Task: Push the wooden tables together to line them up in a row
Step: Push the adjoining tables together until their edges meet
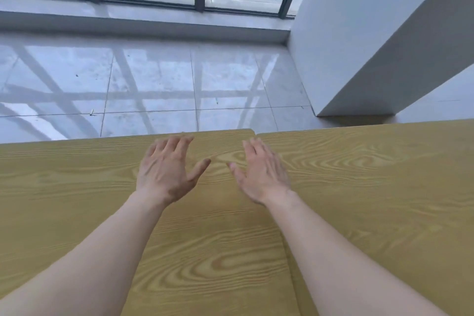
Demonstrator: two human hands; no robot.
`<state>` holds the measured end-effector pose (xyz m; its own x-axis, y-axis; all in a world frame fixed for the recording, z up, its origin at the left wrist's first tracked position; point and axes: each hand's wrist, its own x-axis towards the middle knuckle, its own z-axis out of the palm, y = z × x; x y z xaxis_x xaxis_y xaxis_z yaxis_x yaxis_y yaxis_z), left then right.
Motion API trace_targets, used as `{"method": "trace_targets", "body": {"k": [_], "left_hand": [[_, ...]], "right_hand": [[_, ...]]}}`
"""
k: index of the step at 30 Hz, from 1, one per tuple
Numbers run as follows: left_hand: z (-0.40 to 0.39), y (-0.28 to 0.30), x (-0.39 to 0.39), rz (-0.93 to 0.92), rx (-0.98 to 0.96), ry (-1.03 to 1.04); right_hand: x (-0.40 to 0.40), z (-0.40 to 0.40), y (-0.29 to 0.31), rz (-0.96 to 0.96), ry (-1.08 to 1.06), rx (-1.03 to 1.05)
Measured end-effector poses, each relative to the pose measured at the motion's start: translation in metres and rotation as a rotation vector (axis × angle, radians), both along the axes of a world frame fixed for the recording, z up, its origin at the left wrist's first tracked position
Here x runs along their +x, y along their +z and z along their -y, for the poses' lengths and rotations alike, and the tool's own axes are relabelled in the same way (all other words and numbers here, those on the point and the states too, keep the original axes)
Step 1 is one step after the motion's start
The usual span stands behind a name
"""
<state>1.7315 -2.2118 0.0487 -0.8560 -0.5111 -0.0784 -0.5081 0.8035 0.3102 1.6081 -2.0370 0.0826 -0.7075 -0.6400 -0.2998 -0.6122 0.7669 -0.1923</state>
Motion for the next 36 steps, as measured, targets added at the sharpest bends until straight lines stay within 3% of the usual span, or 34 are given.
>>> {"method": "trace_targets", "body": {"k": [10,14,36], "left_hand": [[0.026,-0.06,-0.062,-0.004,-0.036,0.038],[0.022,-0.067,-0.064,0.023,-0.096,0.063],[0.008,-0.068,-0.049,0.049,-0.135,0.039]], "right_hand": [[-0.061,0.071,-0.078,-0.066,0.118,-0.128],[-0.057,0.067,-0.101,-0.193,0.117,-0.164],[-0.038,0.051,-0.103,-0.232,0.072,-0.198]]}}
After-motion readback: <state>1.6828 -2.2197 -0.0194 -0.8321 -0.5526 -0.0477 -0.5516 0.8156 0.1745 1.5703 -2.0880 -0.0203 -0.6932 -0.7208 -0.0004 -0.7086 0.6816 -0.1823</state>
